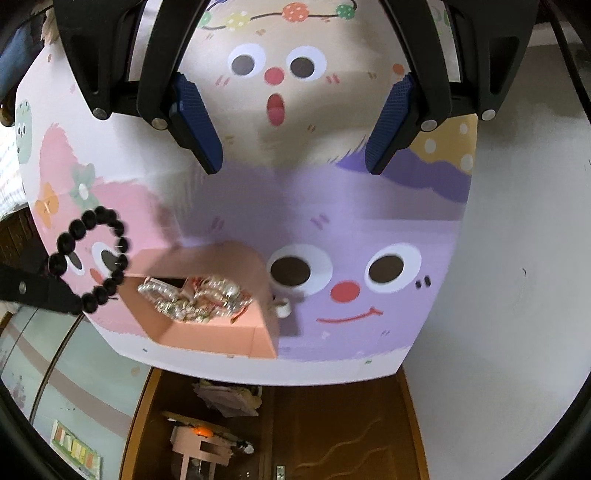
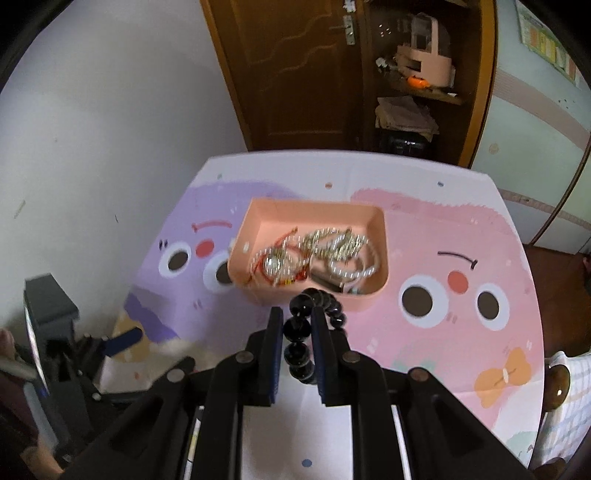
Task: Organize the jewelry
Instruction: 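Grasp the black bead bracelet with right tool and drop it into the pink box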
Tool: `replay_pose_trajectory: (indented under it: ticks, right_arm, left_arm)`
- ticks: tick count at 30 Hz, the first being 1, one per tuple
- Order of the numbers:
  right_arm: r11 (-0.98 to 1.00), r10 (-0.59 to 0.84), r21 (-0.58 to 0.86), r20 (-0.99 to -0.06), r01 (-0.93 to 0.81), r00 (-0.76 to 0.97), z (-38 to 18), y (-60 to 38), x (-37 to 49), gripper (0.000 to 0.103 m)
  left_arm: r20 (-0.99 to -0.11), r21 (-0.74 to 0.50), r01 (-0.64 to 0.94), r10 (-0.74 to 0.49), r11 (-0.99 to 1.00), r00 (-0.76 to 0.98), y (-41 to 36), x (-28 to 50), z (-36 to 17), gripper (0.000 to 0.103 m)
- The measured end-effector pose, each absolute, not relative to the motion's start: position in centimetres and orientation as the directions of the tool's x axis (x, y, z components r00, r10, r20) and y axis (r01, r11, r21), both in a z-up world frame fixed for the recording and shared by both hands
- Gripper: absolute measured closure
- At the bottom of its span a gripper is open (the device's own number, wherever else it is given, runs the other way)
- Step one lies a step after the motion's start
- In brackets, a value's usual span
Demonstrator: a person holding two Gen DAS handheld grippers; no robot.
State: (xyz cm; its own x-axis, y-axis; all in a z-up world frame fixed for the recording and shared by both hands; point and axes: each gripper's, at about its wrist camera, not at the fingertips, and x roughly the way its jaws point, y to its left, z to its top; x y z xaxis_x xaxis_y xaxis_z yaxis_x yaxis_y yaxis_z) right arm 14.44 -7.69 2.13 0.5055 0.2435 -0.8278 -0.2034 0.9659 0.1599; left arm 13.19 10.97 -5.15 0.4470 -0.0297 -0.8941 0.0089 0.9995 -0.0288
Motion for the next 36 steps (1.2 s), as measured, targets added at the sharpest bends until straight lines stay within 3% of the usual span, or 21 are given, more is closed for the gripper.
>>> replay_pose_trajectory:
  ticks: [13, 26, 36]
  right_arm:
    - [0.953, 0.298, 0.207, -0.779, -0.223, 0.552, 4.8, -6.5, 19.5, 0.088]
    - [0.903, 0.43, 0.366, -0.789, -0.225, 0.439, -0.3, -2.3, 26.9, 0.088]
    - [0.955, 0.298, 0.273, -0.875, -0.12, 0.382, -4.7, -5.2, 27.0, 0.088]
  left_arm:
    - [-0.874, -0.031, -0.024, -0.016, 0.999, 0.485, 10.9, 16.2, -3.1, 0.025]
    - [-0.9, -0.023, -0.031, -0.007, 0.999, 0.436, 10.8, 16.8, -5.7, 0.025]
    - [-0.881, -0.029, -0.087, 0.016, 0.996, 0.473, 11.9, 18.9, -4.7, 0.025]
